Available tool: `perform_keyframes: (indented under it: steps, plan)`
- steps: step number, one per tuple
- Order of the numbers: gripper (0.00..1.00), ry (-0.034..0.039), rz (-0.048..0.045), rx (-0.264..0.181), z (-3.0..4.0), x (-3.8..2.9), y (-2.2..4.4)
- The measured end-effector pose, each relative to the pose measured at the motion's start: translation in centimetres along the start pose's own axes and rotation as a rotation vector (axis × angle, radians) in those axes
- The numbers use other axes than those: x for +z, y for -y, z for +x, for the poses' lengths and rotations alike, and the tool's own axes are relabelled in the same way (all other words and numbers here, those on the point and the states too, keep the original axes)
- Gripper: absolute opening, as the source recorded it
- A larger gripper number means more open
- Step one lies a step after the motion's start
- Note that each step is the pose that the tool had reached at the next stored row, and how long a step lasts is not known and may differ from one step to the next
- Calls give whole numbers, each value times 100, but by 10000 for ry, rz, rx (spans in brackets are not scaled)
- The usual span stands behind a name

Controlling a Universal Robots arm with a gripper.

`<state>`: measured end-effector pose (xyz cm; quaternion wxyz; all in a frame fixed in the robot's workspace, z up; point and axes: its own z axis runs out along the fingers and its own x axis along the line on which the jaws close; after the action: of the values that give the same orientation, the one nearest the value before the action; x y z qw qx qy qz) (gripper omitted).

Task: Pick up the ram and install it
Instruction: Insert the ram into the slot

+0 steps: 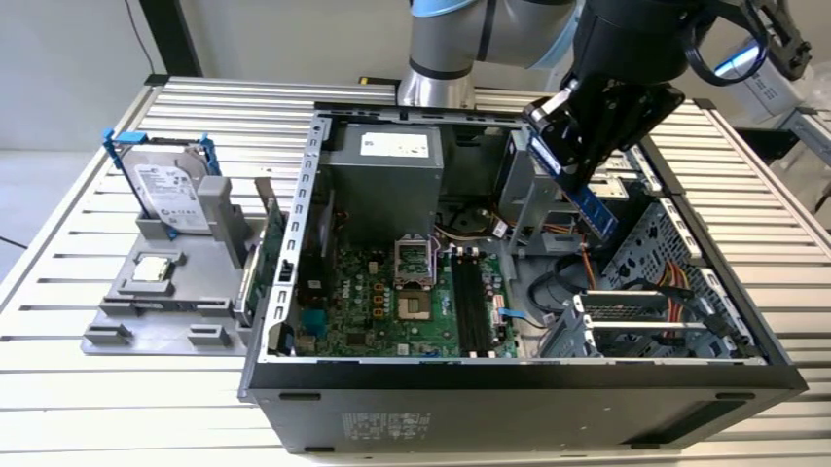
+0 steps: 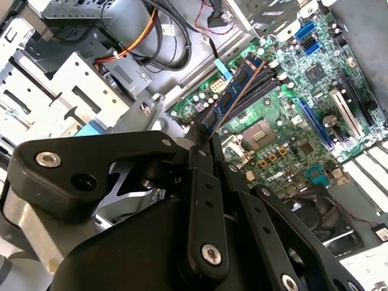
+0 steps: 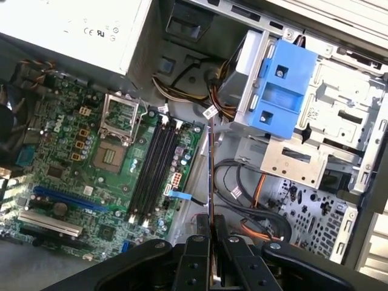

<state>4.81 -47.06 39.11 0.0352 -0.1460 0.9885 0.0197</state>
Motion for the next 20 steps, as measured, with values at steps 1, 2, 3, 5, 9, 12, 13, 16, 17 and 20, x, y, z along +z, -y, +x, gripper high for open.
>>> perform_keyframes:
  steps: [1,2,3,5,9,12,13,16,17,20]
  plan:
    - [0,1,3,35,0,0,0]
    - [0,2,6,68,0,0,0]
    - [0,3,8,103,0,0,0]
    - [0,5,13,175,0,0,0]
    - [0,9,24,319,0,0,0]
    - [0,12,32,414,0,0,0]
    - [0,13,34,449,0,0,0]
    - [0,16,41,545,0,1,0]
    - [0,17,43,574,0,1,0]
    - [0,19,50,670,0,1,0]
